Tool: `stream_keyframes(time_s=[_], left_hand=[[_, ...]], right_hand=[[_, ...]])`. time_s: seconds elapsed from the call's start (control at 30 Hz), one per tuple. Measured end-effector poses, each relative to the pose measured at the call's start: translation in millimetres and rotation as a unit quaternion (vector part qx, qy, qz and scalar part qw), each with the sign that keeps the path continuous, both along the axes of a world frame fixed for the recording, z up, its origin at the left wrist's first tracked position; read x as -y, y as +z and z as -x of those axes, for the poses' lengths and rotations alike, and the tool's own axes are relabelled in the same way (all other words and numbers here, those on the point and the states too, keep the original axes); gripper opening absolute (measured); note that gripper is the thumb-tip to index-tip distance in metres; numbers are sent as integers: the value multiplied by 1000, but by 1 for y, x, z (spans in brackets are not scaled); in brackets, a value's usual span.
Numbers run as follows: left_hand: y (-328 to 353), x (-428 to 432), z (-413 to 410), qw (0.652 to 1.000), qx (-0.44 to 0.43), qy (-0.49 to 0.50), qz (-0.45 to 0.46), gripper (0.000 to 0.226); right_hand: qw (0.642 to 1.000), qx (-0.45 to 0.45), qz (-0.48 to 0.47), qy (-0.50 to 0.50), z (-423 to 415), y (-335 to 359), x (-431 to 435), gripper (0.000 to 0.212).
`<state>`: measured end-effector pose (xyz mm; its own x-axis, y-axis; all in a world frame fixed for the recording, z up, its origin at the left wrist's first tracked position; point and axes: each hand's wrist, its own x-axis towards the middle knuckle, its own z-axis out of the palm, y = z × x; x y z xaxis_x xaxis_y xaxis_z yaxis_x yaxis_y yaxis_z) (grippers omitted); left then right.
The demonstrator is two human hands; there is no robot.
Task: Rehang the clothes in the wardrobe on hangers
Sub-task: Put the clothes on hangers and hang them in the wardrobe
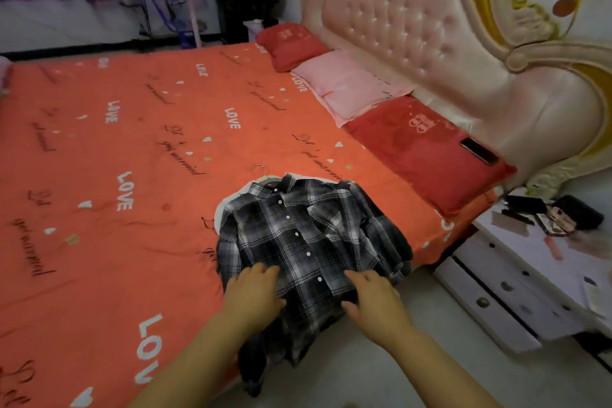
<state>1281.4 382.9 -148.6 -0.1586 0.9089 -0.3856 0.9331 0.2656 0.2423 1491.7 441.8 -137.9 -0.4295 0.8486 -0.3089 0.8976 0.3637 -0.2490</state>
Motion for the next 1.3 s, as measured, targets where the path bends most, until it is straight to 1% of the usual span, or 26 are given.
stream_keyframes(time_s=[0.2,0.37,0.73,0.9,1.1,1.3], left_hand=[[3,-64,-16,997,-16,66,22,67],[-1,-108,-11,993,-15,110,36,67],[-33,-206,53,988,25,146,53,64],[-46,-242,74,981,45,178,59,67],[-75,-293,98,966,61,244,55,65],[-137,-350,124,951,75,294,57,64]], right_hand=[[996,-2,23,83,-4,-6,-103,61],[990,-12,45,135,24,-13,-166,60],[986,26,69,150,87,-46,-269,60],[977,46,89,188,123,-62,-310,59],[957,58,125,254,182,-104,-374,56],[946,70,132,287,250,-182,-451,54]])
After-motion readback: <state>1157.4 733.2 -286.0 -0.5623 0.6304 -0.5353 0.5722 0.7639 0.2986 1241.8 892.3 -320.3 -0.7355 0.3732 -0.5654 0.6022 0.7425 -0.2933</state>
